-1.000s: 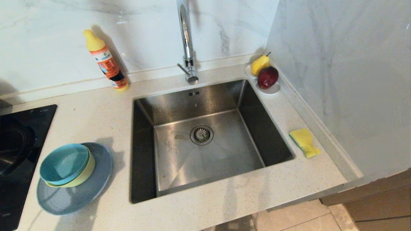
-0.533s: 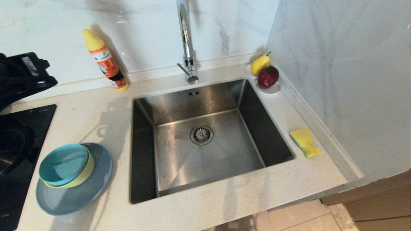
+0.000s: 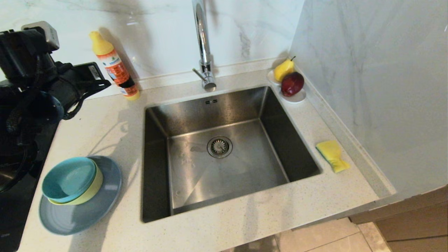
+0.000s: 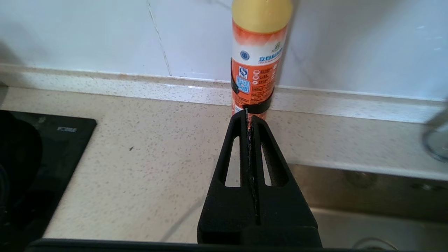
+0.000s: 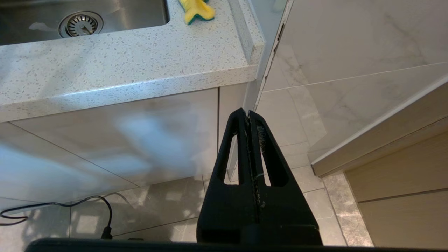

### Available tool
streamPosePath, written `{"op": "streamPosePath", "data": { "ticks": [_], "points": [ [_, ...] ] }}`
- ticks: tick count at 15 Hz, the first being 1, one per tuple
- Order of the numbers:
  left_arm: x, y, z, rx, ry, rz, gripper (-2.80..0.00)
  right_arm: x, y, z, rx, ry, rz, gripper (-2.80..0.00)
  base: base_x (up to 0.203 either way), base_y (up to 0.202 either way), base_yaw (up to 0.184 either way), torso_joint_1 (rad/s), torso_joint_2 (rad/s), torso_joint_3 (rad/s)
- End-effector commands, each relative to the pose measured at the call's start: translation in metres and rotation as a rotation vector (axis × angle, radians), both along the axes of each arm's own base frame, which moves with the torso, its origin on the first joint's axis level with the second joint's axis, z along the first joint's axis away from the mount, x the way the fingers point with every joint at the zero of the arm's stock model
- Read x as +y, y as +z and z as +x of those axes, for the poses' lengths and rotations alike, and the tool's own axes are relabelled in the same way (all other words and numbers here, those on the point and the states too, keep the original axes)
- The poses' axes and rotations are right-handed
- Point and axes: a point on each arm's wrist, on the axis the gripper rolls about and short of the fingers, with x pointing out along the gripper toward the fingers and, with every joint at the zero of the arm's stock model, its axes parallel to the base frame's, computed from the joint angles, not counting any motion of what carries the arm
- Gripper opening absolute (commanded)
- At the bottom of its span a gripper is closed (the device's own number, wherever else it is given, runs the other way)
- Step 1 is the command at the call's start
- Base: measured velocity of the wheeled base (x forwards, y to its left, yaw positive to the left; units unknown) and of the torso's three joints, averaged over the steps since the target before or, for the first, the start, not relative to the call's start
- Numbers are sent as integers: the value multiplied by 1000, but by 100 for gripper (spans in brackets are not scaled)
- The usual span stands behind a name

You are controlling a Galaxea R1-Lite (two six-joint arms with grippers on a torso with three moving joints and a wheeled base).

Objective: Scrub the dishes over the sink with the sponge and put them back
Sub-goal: Grab the dish soap

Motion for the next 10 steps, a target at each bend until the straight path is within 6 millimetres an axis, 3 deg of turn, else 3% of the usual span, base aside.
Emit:
{"op": "streamPosePath", "data": {
  "ticks": [1, 4, 5, 10],
  "points": [
    [-3, -20, 26, 24, 26, 2, -280, 0, 0, 0, -1, 0, 0, -280, 0, 0, 0, 0, 0, 0],
    [-3, -20, 43, -27, 85, 6, -280, 0, 0, 0, -1, 1, 0, -280, 0, 0, 0, 0, 0, 0],
    [-3, -20, 47, -32, 87, 5, 0, 0, 0, 0, -1, 1, 0, -280, 0, 0, 0, 0, 0, 0],
    [0, -24, 62, -47, 116, -3, 0, 0, 0, 0, -1, 0, 0, -280, 0, 0, 0, 0, 0, 0]
  ]
}}
